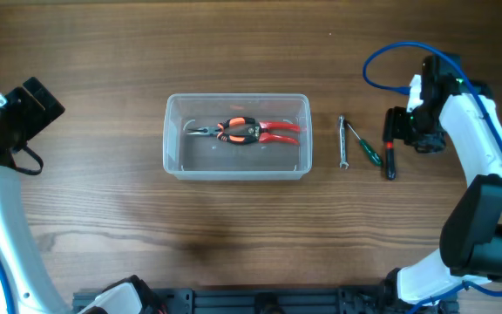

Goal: Pack container
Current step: 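Grasp the black-and-red screwdriver with the right gripper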

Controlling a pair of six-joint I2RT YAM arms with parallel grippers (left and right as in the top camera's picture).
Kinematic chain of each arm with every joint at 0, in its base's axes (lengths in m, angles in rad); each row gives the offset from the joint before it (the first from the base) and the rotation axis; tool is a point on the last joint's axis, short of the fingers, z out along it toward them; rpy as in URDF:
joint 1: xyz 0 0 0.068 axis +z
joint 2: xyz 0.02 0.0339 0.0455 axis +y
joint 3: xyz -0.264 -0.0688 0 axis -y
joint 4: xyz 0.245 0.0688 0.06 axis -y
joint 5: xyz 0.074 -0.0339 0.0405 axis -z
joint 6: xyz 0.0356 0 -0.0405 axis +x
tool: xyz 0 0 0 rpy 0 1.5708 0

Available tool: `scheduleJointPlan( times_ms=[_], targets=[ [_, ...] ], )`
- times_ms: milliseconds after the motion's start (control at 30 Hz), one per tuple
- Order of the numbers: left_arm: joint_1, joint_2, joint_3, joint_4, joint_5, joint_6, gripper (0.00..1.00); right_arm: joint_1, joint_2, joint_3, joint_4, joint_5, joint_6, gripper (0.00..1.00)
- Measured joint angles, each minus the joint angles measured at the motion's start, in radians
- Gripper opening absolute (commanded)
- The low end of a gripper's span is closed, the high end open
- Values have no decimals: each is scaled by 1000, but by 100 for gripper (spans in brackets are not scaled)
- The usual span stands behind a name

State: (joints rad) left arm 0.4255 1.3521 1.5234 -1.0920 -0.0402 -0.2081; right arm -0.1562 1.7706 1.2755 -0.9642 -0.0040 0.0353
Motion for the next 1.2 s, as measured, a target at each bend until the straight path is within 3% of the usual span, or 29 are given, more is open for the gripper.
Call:
scheduleJointPlan(
  times_ms=[167,567,633,700,833,1000,1100,1200],
  targets=[
    [0,0,0,0,0,0,100,-12,2,-98,58,-18,-37,57],
    [0,0,0,0,0,0,100,-12,8,-285,287,-18,58,36],
    [0,0,0,0,0,0,100,-12,8,-291,303,-18,74,25],
    [0,0,0,0,0,0,100,-12,8,-293,309,-13,82,4],
    [0,0,0,0,0,0,100,-14,4,-292,314,-35,92,4],
    [0,0,0,0,0,0,100,-11,-93,-229,234,-221,92,4],
    [0,0,0,0,0,0,100,103,-345,-67,190,-278,56,4],
    [0,0,0,0,0,0,100,435,-590,25,243,-325,-72,4]
  ],
)
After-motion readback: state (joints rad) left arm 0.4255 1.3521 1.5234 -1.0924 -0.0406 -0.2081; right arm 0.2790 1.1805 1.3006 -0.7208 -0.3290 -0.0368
